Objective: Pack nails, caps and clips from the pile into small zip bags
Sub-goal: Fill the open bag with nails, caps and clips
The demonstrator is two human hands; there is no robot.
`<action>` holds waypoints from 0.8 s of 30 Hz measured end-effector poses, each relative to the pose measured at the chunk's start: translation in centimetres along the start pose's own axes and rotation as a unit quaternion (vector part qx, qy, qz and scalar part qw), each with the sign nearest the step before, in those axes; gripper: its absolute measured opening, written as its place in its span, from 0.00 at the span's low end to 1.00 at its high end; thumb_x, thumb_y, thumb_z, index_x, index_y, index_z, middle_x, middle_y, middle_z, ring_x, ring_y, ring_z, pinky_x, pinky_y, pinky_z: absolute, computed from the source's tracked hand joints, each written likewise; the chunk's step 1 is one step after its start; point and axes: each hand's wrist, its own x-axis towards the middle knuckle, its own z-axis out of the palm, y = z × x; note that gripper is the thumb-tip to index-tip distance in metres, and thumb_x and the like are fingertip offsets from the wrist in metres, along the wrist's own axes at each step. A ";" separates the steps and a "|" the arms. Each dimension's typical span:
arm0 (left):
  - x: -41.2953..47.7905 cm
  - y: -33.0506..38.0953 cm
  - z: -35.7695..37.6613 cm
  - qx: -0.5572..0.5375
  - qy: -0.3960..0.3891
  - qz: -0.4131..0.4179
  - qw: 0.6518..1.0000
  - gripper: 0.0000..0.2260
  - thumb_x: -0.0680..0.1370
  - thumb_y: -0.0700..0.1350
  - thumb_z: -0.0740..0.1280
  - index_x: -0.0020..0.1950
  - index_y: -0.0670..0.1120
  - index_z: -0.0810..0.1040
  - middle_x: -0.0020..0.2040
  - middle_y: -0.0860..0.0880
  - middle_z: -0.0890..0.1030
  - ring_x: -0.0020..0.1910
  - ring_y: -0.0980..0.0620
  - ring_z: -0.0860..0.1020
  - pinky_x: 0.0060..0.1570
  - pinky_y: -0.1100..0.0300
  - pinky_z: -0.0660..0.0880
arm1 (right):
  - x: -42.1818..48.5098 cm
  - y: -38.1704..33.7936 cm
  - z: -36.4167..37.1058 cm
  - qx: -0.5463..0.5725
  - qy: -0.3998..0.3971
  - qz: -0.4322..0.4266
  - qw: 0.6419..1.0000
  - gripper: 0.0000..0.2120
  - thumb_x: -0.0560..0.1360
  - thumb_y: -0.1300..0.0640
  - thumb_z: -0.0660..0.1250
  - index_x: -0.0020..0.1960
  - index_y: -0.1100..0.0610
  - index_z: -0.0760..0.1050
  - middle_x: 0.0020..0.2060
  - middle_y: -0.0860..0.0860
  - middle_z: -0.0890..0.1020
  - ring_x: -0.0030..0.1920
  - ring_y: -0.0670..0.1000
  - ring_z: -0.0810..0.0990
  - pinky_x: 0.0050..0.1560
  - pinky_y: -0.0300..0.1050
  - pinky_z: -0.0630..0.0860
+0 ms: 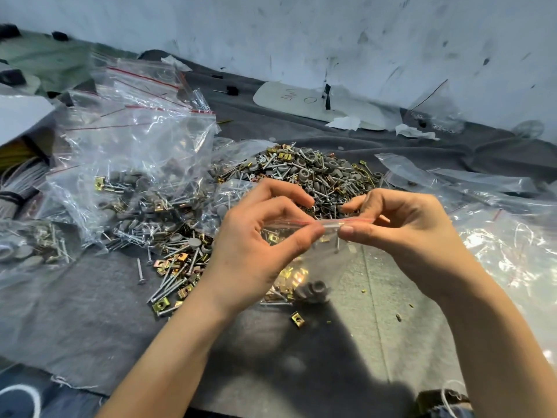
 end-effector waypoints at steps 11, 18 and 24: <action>0.3 0.3 -2.5 -0.084 0.090 -0.116 0.986 0.03 0.65 0.47 0.72 0.37 0.53 0.85 0.43 0.54 0.85 0.37 0.60 0.80 0.32 0.68 0.76 | 0.1 2.0 -4.8 -0.120 0.183 0.061 0.974 0.11 0.62 0.49 0.76 0.38 0.55 0.81 0.36 0.50 0.82 0.38 0.47 0.77 0.41 0.36 0.74; 3.4 2.2 -7.6 -0.100 0.214 -0.063 0.970 0.04 0.71 0.53 0.72 0.36 0.56 0.82 0.44 0.55 0.85 0.46 0.57 0.84 0.36 0.65 0.80 | -2.3 6.1 -10.9 -0.366 0.190 0.438 0.799 0.32 0.70 0.55 0.75 0.70 0.53 0.66 0.72 0.63 0.65 0.73 0.67 0.58 0.72 0.64 0.53; 6.0 1.6 -11.3 0.150 0.267 -0.071 0.949 0.30 0.77 0.44 0.70 0.73 0.63 0.61 0.78 0.51 0.58 0.76 0.50 0.60 0.71 0.43 0.65 | -4.0 6.8 -11.1 -0.420 0.251 0.419 0.765 0.10 0.72 0.60 0.68 0.51 0.50 0.78 0.56 0.59 0.77 0.59 0.63 0.72 0.62 0.56 0.71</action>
